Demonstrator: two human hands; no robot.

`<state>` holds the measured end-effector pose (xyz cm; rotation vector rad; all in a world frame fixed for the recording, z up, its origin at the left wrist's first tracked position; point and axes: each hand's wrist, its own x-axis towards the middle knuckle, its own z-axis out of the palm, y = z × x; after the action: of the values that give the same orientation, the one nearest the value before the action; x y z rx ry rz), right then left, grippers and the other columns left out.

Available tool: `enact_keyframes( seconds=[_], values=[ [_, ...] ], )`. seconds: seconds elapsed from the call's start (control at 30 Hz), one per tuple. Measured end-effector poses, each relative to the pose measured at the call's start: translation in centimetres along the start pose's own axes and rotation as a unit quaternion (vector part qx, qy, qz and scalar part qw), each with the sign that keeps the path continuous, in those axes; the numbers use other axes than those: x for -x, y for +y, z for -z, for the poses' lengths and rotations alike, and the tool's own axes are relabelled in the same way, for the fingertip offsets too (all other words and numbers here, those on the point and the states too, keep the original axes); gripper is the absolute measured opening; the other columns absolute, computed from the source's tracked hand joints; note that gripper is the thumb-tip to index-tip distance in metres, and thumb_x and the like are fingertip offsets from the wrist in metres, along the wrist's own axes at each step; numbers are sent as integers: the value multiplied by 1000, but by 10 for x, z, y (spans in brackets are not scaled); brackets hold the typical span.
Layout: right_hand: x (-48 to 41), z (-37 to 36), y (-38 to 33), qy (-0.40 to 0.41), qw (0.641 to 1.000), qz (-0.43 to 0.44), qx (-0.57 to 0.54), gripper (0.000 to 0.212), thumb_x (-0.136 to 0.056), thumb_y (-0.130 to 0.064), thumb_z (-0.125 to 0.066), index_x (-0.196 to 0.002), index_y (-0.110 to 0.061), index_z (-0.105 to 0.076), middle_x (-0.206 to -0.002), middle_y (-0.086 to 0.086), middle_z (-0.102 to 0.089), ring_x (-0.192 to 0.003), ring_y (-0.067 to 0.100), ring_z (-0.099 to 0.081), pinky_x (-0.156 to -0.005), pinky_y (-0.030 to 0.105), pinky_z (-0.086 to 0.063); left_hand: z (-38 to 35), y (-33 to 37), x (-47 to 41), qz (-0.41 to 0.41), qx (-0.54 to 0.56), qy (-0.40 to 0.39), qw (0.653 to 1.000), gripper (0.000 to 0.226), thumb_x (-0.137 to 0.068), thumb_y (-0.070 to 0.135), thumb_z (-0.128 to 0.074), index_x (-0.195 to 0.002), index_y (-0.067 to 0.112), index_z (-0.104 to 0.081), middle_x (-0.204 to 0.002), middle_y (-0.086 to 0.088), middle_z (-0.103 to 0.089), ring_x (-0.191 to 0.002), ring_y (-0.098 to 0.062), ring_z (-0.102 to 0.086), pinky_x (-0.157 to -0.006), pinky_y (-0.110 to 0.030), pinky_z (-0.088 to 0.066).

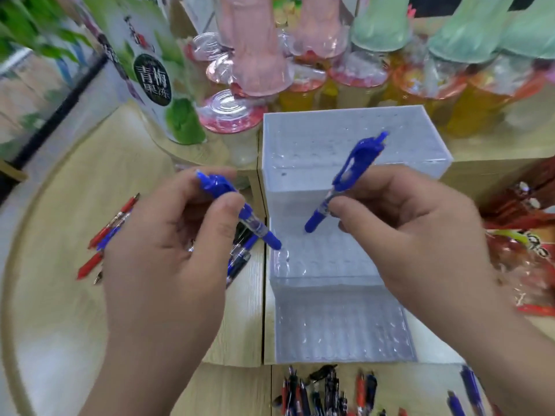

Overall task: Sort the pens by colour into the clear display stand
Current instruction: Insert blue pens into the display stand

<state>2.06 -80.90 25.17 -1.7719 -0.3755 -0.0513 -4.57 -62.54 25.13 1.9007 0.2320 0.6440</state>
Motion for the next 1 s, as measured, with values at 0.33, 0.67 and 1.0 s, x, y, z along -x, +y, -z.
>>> enact_keyframes(
  seconds=[0.33,0.67,1.0],
  values=[
    [-13,-34,24,0,999,-32,15,16,-82,-14,-75,-86,-29,-73,-79,-22,-72,-75,-3,-68,-67,6,-48,-16,-1,-5,-50,-60,47,996,19,-93,23,-60,-105,37,-67,-95,8,-71,-86,-16,-69,-73,-18,-52],
    [-21,-46,33,-59,948,19,311,7,-87,-40,-63,-90,-40,-69,-68,-11,-66,-62,8,-58,-58,33,-51,-22,-11,-7,-96,-104,16,990,31,-89,22,-66,-116,36,-61,-98,17,-68,-89,2,-66,-81,-7,-46],
    [-25,-41,32,-88,927,18,364,17,-89,-48,-54,-95,-41,-69,-74,-10,-67,-72,15,-60,-61,36,-50,-33,-22,-8,-23,-27,-13,999,18,-83,21,-75,-91,33,-65,-86,20,-71,-83,-3,-70,-72,-17,-53]
  ],
)
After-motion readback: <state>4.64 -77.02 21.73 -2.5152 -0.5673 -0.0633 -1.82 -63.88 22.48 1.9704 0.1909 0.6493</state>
